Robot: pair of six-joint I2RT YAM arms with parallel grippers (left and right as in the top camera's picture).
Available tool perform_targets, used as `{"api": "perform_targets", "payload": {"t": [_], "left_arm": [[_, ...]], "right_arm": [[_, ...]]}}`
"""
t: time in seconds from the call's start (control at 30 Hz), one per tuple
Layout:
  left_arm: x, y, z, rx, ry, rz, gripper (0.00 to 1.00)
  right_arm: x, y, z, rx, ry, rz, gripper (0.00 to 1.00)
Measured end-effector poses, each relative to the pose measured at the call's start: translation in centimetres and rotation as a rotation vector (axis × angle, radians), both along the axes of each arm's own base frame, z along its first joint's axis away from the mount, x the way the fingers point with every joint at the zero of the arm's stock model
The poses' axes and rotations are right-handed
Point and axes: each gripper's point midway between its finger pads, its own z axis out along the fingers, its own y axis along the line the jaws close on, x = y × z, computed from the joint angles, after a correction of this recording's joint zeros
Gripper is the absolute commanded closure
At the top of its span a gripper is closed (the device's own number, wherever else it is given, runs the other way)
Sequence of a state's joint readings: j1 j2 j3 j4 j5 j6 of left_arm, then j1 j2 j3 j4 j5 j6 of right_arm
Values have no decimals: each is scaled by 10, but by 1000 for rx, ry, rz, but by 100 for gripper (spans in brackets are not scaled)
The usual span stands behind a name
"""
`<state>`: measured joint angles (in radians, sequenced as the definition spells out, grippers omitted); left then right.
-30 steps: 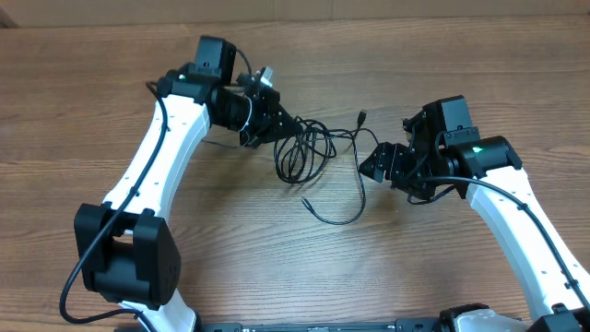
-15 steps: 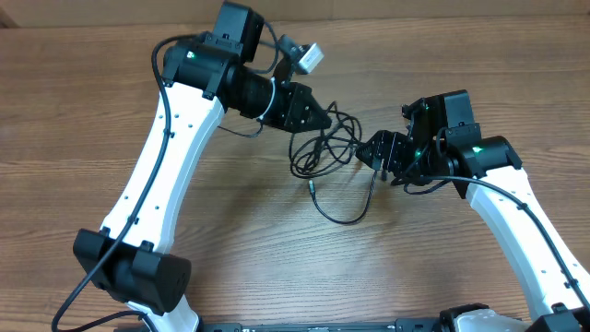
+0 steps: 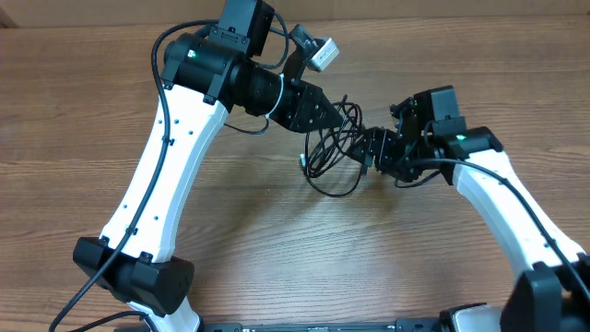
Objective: Untangle cables
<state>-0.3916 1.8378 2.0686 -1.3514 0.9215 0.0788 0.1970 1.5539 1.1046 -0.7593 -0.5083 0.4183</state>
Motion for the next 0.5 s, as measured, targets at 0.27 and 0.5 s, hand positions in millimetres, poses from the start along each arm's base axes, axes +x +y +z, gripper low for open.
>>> {"api": "perform_targets", "payload": {"t": [0.27, 0.5], "left_arm": [[-3, 17, -22, 144, 11, 31, 96], [6, 49, -50, 378, -12, 116, 96]], "right_arm": [[2, -17, -30, -119, 61, -41, 27], [5, -53, -42, -273, 68, -121, 24]]}}
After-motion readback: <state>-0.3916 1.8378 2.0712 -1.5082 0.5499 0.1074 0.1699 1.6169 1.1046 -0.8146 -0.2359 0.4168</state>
